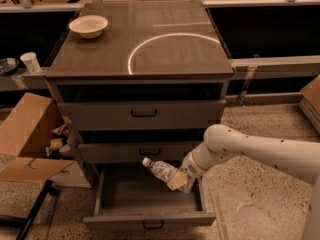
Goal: Place blue plastic bottle into bottom drawer
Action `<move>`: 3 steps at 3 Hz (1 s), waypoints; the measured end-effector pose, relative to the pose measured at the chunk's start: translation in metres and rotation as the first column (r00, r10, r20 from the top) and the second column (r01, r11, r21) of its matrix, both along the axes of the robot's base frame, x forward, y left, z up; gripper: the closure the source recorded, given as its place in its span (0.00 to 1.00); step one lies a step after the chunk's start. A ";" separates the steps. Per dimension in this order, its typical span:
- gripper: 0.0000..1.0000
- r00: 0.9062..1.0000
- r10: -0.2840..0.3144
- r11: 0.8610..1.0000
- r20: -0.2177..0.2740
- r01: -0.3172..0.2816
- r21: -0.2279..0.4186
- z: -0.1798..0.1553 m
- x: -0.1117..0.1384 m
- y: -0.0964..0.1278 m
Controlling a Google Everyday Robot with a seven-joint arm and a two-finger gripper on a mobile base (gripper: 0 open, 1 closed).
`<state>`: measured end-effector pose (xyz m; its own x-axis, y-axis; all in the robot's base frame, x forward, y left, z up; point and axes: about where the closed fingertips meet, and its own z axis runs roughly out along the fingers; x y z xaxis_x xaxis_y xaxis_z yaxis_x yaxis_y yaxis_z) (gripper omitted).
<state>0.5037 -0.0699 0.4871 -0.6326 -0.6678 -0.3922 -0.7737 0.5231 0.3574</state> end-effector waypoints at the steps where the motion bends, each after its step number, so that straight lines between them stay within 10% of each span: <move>1: 1.00 0.998 -0.051 0.999 0.026 0.051 0.009 -0.069 0.019 -0.009; 3: 1.00 0.995 -0.101 0.995 0.010 0.101 0.004 -0.170 0.054 -0.008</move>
Offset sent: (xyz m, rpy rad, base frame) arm 0.0632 -0.0172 -0.1944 0.0088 -0.0258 -0.1355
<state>0.5579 -0.0782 0.3175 -0.6931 -0.5989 -0.4012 -0.7203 0.5976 0.3523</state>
